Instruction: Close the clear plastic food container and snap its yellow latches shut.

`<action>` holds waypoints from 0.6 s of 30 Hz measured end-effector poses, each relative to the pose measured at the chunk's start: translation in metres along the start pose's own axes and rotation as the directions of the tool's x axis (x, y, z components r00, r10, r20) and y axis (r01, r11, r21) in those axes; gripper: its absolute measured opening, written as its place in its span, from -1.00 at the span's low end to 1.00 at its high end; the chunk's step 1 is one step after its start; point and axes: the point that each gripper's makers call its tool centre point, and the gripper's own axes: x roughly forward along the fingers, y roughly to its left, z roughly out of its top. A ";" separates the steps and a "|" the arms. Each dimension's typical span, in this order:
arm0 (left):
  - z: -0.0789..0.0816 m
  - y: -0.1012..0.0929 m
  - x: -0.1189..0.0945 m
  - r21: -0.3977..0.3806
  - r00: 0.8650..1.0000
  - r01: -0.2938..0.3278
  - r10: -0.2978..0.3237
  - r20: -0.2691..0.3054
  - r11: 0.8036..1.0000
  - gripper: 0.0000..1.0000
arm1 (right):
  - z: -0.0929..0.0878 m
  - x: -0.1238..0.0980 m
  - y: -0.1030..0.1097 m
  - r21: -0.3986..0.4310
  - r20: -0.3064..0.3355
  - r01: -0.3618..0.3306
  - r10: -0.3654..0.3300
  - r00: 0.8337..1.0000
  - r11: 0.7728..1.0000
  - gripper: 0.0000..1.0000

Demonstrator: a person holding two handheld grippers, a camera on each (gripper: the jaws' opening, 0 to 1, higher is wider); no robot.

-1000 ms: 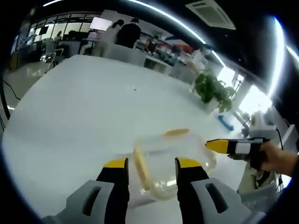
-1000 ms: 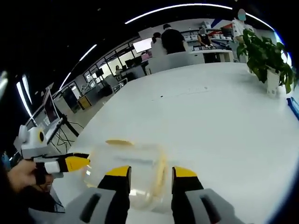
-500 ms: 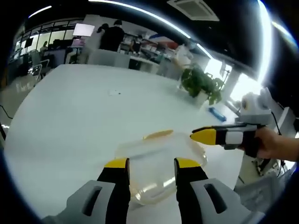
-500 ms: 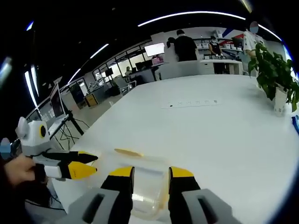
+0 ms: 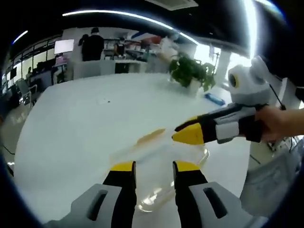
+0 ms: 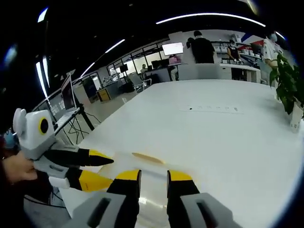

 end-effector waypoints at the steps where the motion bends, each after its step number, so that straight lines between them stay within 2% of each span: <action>1: -0.001 -0.002 0.002 0.017 1.000 0.004 -0.004 -0.009 1.000 -0.43 | 0.000 0.001 0.002 -0.001 -0.001 -0.006 0.006 1.000 1.000 -0.66; 5: -0.002 -0.003 0.006 0.067 1.000 0.005 -0.003 -0.027 0.998 -0.42 | 0.000 0.007 0.010 -0.019 -0.011 -0.033 0.033 0.999 0.999 -0.71; 9: -0.003 -0.006 0.008 0.073 0.999 0.026 -0.025 -0.024 0.997 -0.53 | 0.001 0.012 0.015 -0.034 -0.020 -0.044 0.043 0.999 0.998 -0.71; 15: -0.003 -0.006 0.006 0.097 0.999 0.038 -0.036 -0.027 0.995 -0.48 | 0.000 0.022 0.018 -0.077 -0.055 -0.063 0.059 0.997 0.995 -0.71; 18: -0.008 -0.010 0.006 0.127 0.997 0.060 -0.054 -0.054 0.990 -0.40 | 0.000 0.026 0.020 -0.104 -0.074 -0.074 0.066 0.995 0.992 -0.71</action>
